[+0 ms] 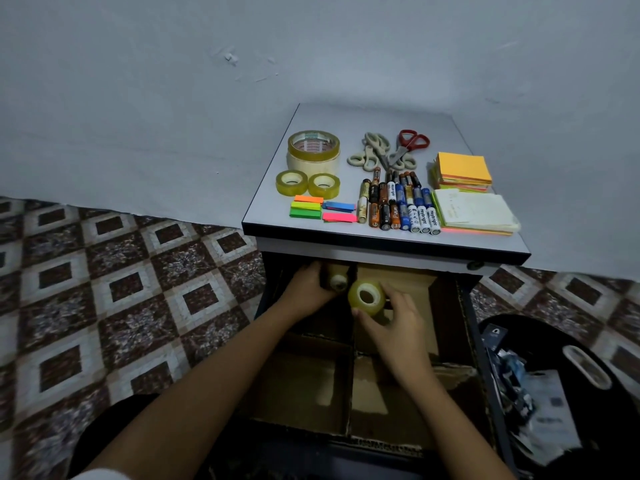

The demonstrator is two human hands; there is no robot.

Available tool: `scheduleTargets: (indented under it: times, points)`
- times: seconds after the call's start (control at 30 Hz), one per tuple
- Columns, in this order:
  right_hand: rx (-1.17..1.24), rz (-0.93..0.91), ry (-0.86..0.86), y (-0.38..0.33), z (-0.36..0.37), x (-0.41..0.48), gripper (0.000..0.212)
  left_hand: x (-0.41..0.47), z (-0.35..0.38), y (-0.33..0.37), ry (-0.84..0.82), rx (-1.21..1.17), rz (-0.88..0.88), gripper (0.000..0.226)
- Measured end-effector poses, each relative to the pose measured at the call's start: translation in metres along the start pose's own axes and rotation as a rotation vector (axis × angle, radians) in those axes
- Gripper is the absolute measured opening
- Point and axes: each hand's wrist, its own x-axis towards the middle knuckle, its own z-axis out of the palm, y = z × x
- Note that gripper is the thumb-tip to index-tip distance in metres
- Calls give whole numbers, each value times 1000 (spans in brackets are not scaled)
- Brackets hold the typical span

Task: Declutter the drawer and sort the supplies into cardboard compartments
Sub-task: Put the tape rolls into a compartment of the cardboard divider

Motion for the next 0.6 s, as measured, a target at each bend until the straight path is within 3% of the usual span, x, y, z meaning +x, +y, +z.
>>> scheduleTargets:
  times: [0.17,0.3,0.4,0.6]
  points:
    - [-3,-67,-84,-23,11,13,59,-47,-31,-5,210,161,147,39]
    - [-24,-145,-192,-41,29,25,55,-78,-36,-33,334,235,145,50]
    - [-118,-138,-280,-48,52,39,52,-85,-32,-52,295,152,-3,53]
    - [-266,26,-314,-41,99,69,46,-80,-24,-71,196,33,-73,58]
